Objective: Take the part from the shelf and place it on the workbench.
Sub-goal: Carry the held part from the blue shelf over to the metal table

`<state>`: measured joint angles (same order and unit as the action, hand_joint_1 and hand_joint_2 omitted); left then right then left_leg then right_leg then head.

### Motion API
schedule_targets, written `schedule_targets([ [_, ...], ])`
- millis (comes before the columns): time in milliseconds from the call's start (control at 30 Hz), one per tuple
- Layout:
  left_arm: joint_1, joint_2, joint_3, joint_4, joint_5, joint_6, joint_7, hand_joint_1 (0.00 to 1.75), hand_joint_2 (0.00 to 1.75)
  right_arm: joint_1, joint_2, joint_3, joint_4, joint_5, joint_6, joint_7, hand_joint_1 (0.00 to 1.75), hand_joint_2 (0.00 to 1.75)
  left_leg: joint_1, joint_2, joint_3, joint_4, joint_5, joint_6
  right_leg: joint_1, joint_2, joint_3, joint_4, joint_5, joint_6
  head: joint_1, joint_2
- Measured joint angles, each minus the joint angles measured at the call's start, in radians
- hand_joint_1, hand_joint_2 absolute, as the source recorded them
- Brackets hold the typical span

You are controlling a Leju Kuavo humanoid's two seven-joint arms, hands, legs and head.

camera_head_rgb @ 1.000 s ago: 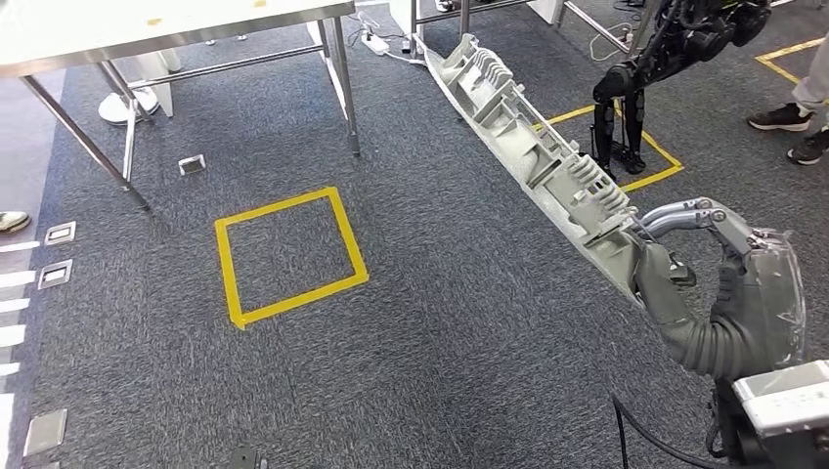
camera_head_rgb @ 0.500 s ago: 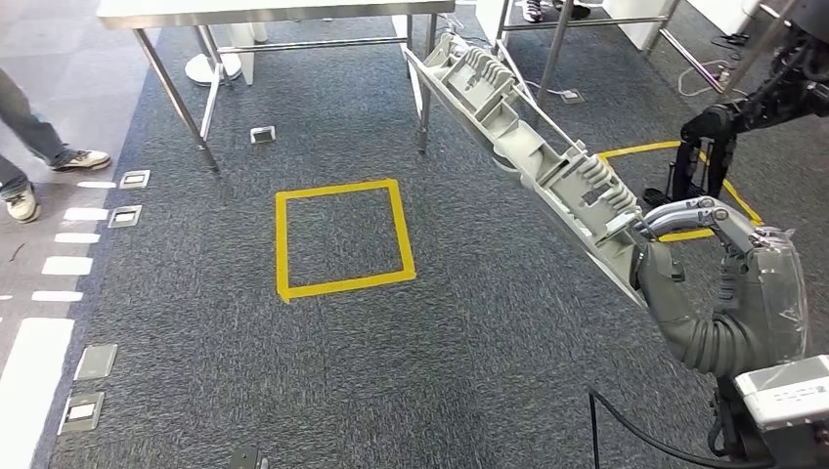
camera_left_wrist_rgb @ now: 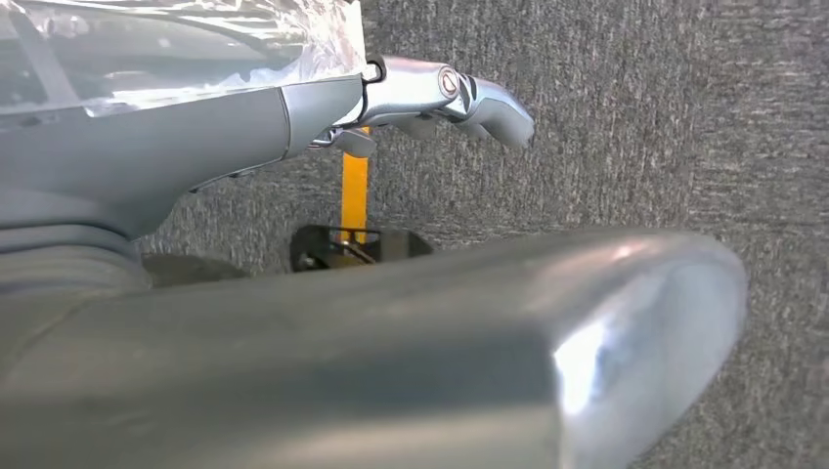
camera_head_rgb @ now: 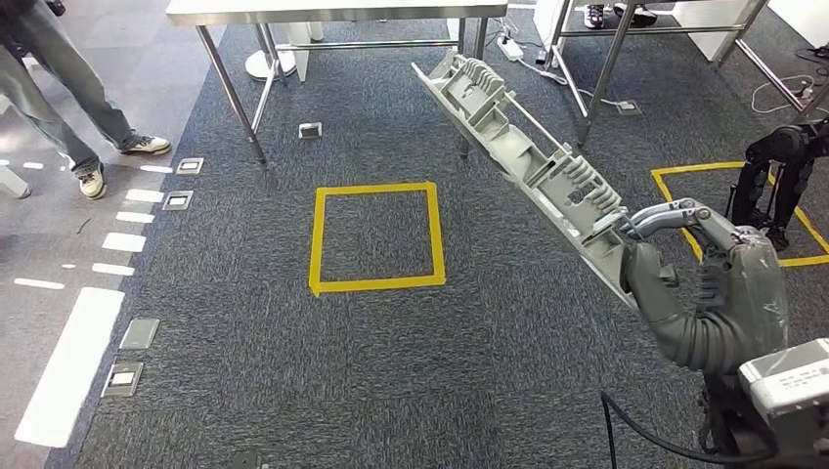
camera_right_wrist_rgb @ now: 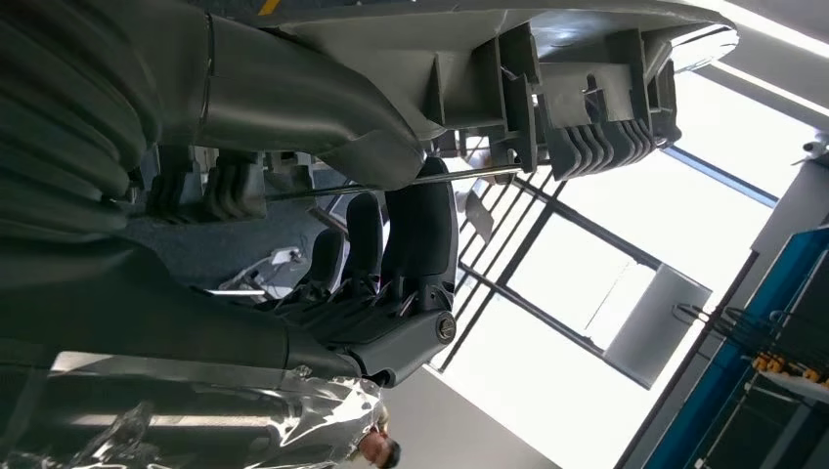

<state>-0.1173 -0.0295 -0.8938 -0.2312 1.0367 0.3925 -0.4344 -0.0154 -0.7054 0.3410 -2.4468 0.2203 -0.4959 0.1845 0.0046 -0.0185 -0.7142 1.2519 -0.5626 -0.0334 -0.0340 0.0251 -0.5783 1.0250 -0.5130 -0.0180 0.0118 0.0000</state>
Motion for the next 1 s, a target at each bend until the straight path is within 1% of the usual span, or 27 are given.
schedule_targets([
  [33, 0.001, 0.0, 0.0, 0.0, 0.001, -0.003, 0.002, 0.0, 0.0, 0.004, 0.001, 0.0, 0.001, -0.003, -0.002, -0.001, 1.75, 1.75, 0.002, 0.004, -0.021, 0.041, -0.003, -0.002, 0.0, -0.004, 0.009, 0.0, -0.009, 0.001, -0.003, 0.0],
  [67, 0.003, 0.0, 0.0, 0.0, 0.001, -0.004, 0.003, 0.0, 0.0, 0.008, 0.002, 0.0, 0.003, -0.006, -0.003, -0.002, 1.75, 1.75, 0.003, 0.005, -0.026, 0.047, 0.013, -0.002, 0.0, -0.009, 0.02, 0.0, -0.016, 0.002, -0.006, 0.0],
  [100, 0.005, 0.0, 0.0, 0.0, 0.001, -0.005, 0.003, 0.0, 0.0, 0.011, 0.003, 0.0, 0.004, -0.009, -0.004, -0.002, 1.75, 1.75, 0.003, 0.005, -0.014, 0.016, 0.045, 0.0, 0.001, -0.012, 0.033, 0.0, -0.024, 0.004, -0.009, 0.0],
  [133, 0.006, 0.001, 0.0, 0.0, 0.001, -0.006, 0.003, 0.0, 0.0, 0.013, 0.004, 0.0, 0.005, -0.01, -0.004, -0.003, 1.75, 1.75, 0.001, 0.006, 0.011, -0.045, 0.086, 0.006, 0.001, -0.016, 0.048, 0.0, -0.032, 0.006, -0.011, 0.0],
  [167, 0.006, 0.002, 0.0, 0.0, 0.001, -0.007, 0.004, 0.0, 0.0, 0.014, 0.005, 0.0, 0.006, -0.011, -0.005, -0.003, 1.75, 1.75, -0.001, 0.007, 0.038, -0.102, 0.114, 0.014, 0.001, -0.02, 0.061, -0.003, -0.04, 0.009, -0.013, 0.0],
  [200, 0.006, 0.003, 0.0, 0.0, 0.002, -0.007, 0.004, 0.0, 0.0, 0.015, 0.005, 0.0, 0.006, -0.011, -0.005, -0.004, 1.75, 1.75, -0.006, 0.008, 0.065, -0.151, 0.131, 0.024, 0.001, -0.022, 0.072, -0.008, -0.045, 0.013, -0.014, 0.0],
  [233, 0.007, 0.004, 0.0, 0.0, 0.002, -0.008, 0.004, 0.0, 0.0, 0.016, 0.006, 0.0, 0.007, -0.011, -0.007, -0.005, 1.75, 1.75, -0.01, 0.009, 0.083, -0.182, 0.13, 0.035, 0.001, -0.023, 0.078, -0.014, -0.049, 0.018, -0.016, 0.0],
  [267, 0.007, 0.004, 0.0, 0.0, 0.002, -0.008, 0.005, 0.0, 0.0, 0.018, 0.007, 0.0, 0.008, -0.011, -0.008, -0.006, 1.75, 1.75, -0.014, 0.011, 0.095, -0.194, 0.117, 0.045, 0.0, -0.024, 0.081, -0.018, -0.047, 0.025, -0.018, 0.0],
  [333, 0.007, 0.005, 0.0, 0.0, 0.002, -0.008, 0.006, 0.0, 0.0, 0.021, 0.008, -0.001, 0.01, -0.011, -0.01, -0.006, 1.75, 1.75, -0.013, 0.013, 0.121, -0.232, 0.099, 0.06, 0.0, -0.024, 0.08, -0.01, -0.037, 0.038, -0.019, 0.0],
  [367, 0.007, 0.005, 0.0, 0.0, 0.002, -0.008, 0.006, 0.0, 0.0, 0.022, 0.008, 0.0, 0.012, -0.011, -0.01, -0.007, 1.75, 1.75, -0.01, 0.012, 0.137, -0.25, 0.092, 0.065, -0.001, -0.024, 0.07, 0.014, -0.03, 0.043, -0.018, 0.0],
  [400, 0.008, 0.005, 0.0, 0.0, 0.002, -0.009, 0.006, 0.0, 0.0, 0.022, 0.008, 0.0, 0.013, -0.011, -0.01, -0.007, 1.75, 1.75, -0.007, 0.01, 0.154, -0.264, 0.087, 0.068, -0.001, -0.024, 0.049, 0.052, -0.028, 0.046, -0.014, 0.0],
  [433, 0.009, 0.004, 0.0, 0.0, 0.002, -0.01, 0.006, 0.0, 0.0, 0.022, 0.008, 0.0, 0.015, -0.012, -0.01, -0.007, 1.75, 1.75, -0.005, 0.007, 0.169, -0.274, 0.082, 0.07, -0.001, -0.023, 0.016, 0.103, -0.034, 0.048, -0.009, 0.0],
  [500, 0.012, 0.003, 0.0, 0.0, 0.004, -0.011, 0.008, 0.0, 0.0, 0.023, 0.008, 0.0, 0.02, -0.012, -0.01, -0.007, 1.75, 1.75, -0.006, 0.004, 0.192, -0.279, 0.064, 0.073, 0.0, -0.022, -0.068, 0.203, -0.077, 0.051, 0.002, 0.0],
  [533, 0.014, 0.003, 0.0, 0.0, 0.005, -0.011, 0.008, 0.0, 0.0, 0.024, 0.008, 0.0, 0.022, -0.012, -0.01, -0.007, 1.75, 1.75, -0.006, 0.003, 0.205, -0.279, 0.052, 0.072, 0.0, -0.023, -0.103, 0.23, -0.102, 0.052, 0.005, 0.0],
  [567, 0.016, 0.003, 0.0, 0.0, 0.006, -0.011, 0.008, 0.0, 0.0, 0.024, 0.008, 0.0, 0.024, -0.013, -0.01, -0.007, 1.75, 1.75, -0.006, 0.001, 0.222, -0.279, 0.038, 0.071, 0.0, -0.023, -0.126, 0.233, -0.115, 0.052, 0.008, 0.0],
  [600, 0.018, 0.003, 0.0, 0.0, 0.006, -0.011, 0.009, 0.0, 0.0, 0.025, 0.008, 0.0, 0.026, -0.013, -0.01, -0.007, 1.75, 1.75, -0.006, 0.0, 0.241, -0.279, 0.023, 0.069, 0.0, -0.023, -0.137, 0.21, -0.108, 0.052, 0.01, 0.0],
  [633, 0.019, 0.002, 0.0, 0.0, 0.007, -0.012, 0.009, 0.0, 0.0, 0.026, 0.008, 0.0, 0.027, -0.014, -0.01, -0.007, 1.75, 1.75, -0.006, -0.001, 0.261, -0.279, 0.007, 0.066, 0.0, -0.023, -0.137, 0.163, -0.074, 0.051, 0.014, 0.0],
  [667, 0.02, 0.002, 0.0, 0.0, 0.007, -0.012, 0.01, 0.0, 0.0, 0.026, 0.008, 0.0, 0.029, -0.014, -0.009, -0.007, 1.75, 1.75, -0.006, -0.002, 0.279, -0.279, -0.01, 0.063, 0.001, -0.025, -0.134, 0.106, -0.008, 0.047, 0.018, 0.0],
  [700, 0.021, 0.001, 0.0, 0.0, 0.007, -0.012, 0.01, 0.0, 0.0, 0.026, 0.009, 0.0, 0.031, -0.015, -0.009, -0.007, 1.75, 1.75, -0.007, -0.003, 0.296, -0.277, -0.026, 0.058, 0.003, -0.026, -0.132, 0.062, 0.045, 0.043, 0.021, 0.0],
  [733, 0.021, 0.001, 0.0, 0.0, 0.008, -0.012, 0.012, 0.0, 0.0, 0.028, 0.01, 0.001, 0.032, -0.016, -0.009, -0.006, 1.75, 1.75, -0.007, -0.003, 0.305, -0.276, -0.042, 0.051, 0.007, -0.027, -0.13, 0.034, 0.088, 0.037, 0.022, 0.0],
  [767, 0.021, 0.001, 0.0, 0.0, 0.007, -0.012, 0.013, 0.0, 0.0, 0.03, 0.01, 0.001, 0.034, -0.017, -0.008, -0.005, 1.75, 1.75, -0.008, -0.002, 0.315, -0.277, -0.053, 0.044, 0.01, -0.026, -0.128, 0.025, 0.107, 0.029, 0.023, 0.0],
  [833, 0.016, 0.001, 0.0, 0.0, 0.007, -0.012, 0.014, 0.0, 0.0, 0.031, 0.011, 0.0, 0.035, -0.018, -0.007, -0.003, 1.75, 1.75, -0.007, 0.0, 0.324, -0.264, -0.052, 0.032, 0.012, -0.023, -0.114, 0.029, 0.085, 0.015, 0.021, 0.0],
  [867, 0.012, 0.001, 0.0, 0.0, 0.007, -0.012, 0.014, 0.0, 0.0, 0.03, 0.011, 0.0, 0.035, -0.018, -0.007, -0.003, 1.75, 1.75, -0.007, 0.002, 0.317, -0.237, -0.042, 0.028, 0.01, -0.022, -0.101, 0.023, 0.075, 0.01, 0.02, 0.0],
  [900, 0.007, 0.001, 0.0, 0.0, 0.007, -0.013, 0.013, 0.0, 0.0, 0.029, 0.012, 0.0, 0.035, -0.018, -0.007, -0.002, 1.75, 1.75, -0.006, 0.003, 0.294, -0.191, -0.033, 0.023, 0.008, -0.023, -0.085, 0.015, 0.067, 0.005, 0.016, 0.0],
  [933, 0.004, 0.001, 0.0, 0.0, 0.007, -0.012, 0.013, 0.0, 0.0, 0.029, 0.012, 0.0, 0.036, -0.018, -0.007, -0.002, 1.75, 1.75, -0.004, 0.003, 0.26, -0.133, -0.035, 0.018, 0.005, -0.023, -0.068, 0.006, 0.06, 0.001, 0.012, 0.0],
  [967, 0.004, 0.001, 0.0, 0.0, 0.007, -0.012, 0.014, 0.0, 0.0, 0.03, 0.013, 0.0, 0.036, -0.018, -0.007, -0.001, 1.75, 1.75, -0.002, 0.005, 0.218, -0.074, -0.051, 0.013, 0.005, -0.023, -0.049, -0.002, 0.052, -0.001, 0.007, 0.0],
  [1000, 0.005, 0.001, 0.0, 0.0, 0.007, -0.012, 0.015, 0.0, 0.0, 0.03, 0.013, 0.0, 0.037, -0.018, -0.007, 0.0, 1.75, 1.75, 0.0, 0.005, 0.179, -0.027, -0.083, 0.009, 0.004, -0.022, -0.031, -0.01, 0.043, -0.002, 0.003, 0.0],
])
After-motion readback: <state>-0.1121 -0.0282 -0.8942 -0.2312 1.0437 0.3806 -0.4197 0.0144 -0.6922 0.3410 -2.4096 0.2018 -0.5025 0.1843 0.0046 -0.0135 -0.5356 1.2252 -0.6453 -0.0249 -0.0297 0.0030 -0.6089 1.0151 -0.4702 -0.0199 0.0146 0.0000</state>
